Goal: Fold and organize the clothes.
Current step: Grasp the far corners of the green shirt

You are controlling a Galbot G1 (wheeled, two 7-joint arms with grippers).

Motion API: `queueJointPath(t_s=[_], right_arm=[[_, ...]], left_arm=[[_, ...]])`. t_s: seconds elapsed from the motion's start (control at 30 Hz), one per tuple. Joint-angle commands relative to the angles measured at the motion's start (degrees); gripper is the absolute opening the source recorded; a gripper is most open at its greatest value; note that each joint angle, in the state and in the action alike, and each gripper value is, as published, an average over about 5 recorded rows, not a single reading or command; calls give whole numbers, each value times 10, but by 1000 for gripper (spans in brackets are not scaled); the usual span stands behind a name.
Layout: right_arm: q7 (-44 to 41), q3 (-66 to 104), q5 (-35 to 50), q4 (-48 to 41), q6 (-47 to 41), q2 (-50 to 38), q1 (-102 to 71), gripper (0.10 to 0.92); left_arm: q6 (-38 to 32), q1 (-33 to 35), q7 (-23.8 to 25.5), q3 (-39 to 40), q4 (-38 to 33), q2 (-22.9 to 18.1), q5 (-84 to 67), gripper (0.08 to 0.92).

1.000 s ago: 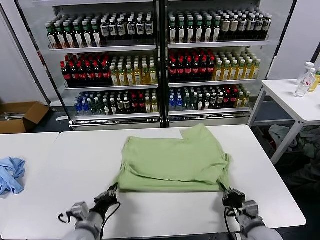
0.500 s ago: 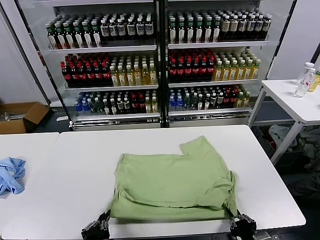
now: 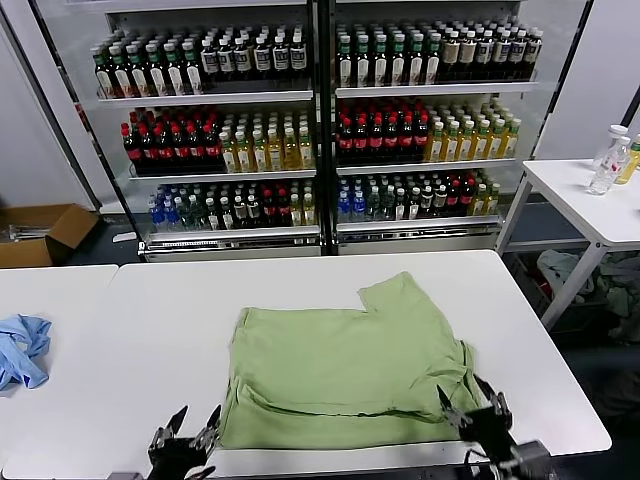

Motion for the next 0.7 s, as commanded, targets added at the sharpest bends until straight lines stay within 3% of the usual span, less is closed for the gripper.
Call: queueJointPath(t_s=[0.03,0.33,0.7], right_arm=[[25,-119,70,-156,-46,-2,270,822],[32,-186,58,-313,-61,52,400,823],[24,-230,67,-465,-64,82,521,823]], left_arm=[[21,-189,3,32,147,25,6,805],[56,-343,-5,101,256,39,5,823],[74,-428,-19,148,337,14,-15,823]])
